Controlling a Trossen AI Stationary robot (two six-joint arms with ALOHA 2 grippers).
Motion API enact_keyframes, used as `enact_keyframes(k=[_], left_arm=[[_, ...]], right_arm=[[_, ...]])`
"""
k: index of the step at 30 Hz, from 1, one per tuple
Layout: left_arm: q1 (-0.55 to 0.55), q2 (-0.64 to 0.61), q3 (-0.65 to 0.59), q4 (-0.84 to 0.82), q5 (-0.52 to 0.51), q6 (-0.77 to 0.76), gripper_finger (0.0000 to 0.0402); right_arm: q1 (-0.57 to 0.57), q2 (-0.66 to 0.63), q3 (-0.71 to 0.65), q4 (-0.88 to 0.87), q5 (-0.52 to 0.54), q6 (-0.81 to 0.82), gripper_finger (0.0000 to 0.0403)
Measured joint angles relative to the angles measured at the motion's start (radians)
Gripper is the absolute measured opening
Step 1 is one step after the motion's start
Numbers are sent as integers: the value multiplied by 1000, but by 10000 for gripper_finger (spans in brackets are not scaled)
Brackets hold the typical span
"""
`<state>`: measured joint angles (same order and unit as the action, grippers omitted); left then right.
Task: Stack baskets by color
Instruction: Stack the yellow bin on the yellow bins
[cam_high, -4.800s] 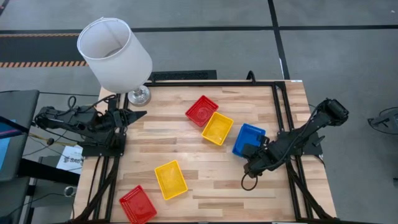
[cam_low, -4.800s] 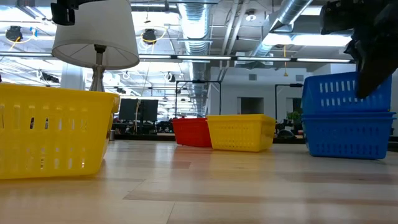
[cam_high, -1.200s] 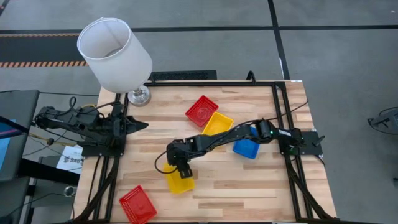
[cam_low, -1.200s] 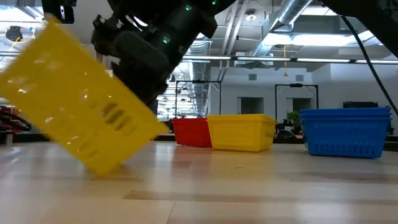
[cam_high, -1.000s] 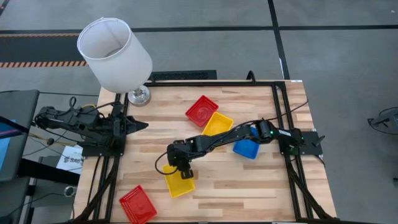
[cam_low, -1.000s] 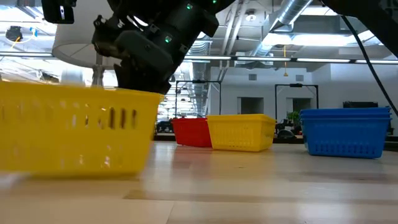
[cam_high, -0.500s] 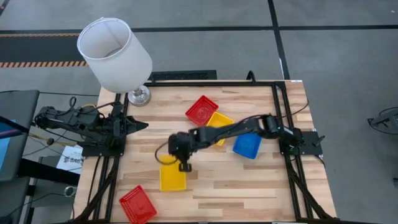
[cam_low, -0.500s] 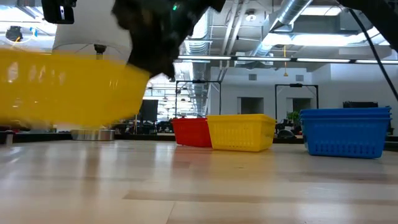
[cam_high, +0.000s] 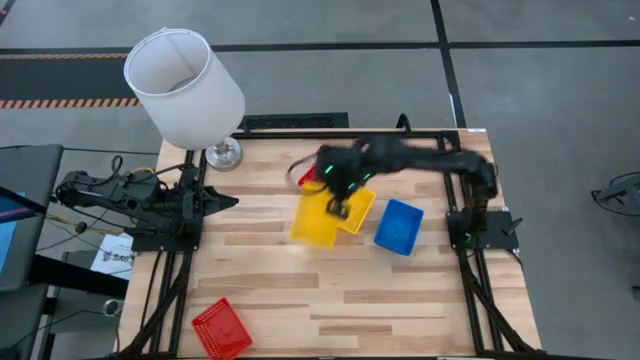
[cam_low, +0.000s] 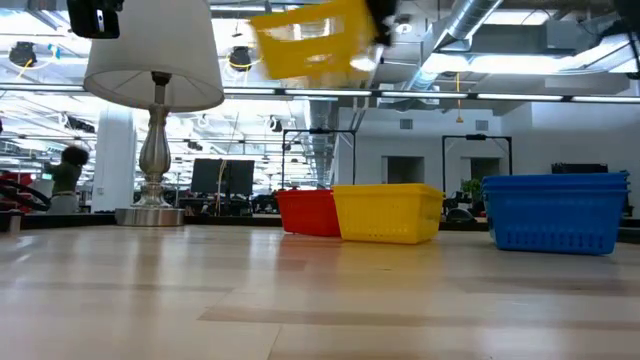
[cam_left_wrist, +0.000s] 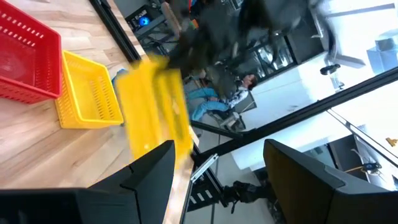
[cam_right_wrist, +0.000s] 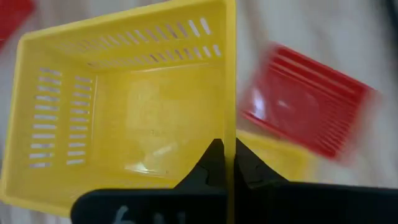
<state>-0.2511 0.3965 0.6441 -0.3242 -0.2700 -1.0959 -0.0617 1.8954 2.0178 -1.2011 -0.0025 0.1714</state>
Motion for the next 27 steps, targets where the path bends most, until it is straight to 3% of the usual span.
enact_keyframes(k=[3,6,16,22,27], left_arm=[[0,0,0,0,-9,0,233],[0,0,0,0,-24,1,233],[0,0,0,0,-69,13,233],[0,0,0,0,-83,7,233],[0,0,0,-1,-104,8,233]], right_arm=[[-65,-105,-4,-112,72,38,4],[-128,-224,-101,-116,116,82,4],[-275,-619,-746,261,71,250,3],[-282,-687,-974,440,-7,243,3],[-280,-645,-1053,590,-74,210,3]])
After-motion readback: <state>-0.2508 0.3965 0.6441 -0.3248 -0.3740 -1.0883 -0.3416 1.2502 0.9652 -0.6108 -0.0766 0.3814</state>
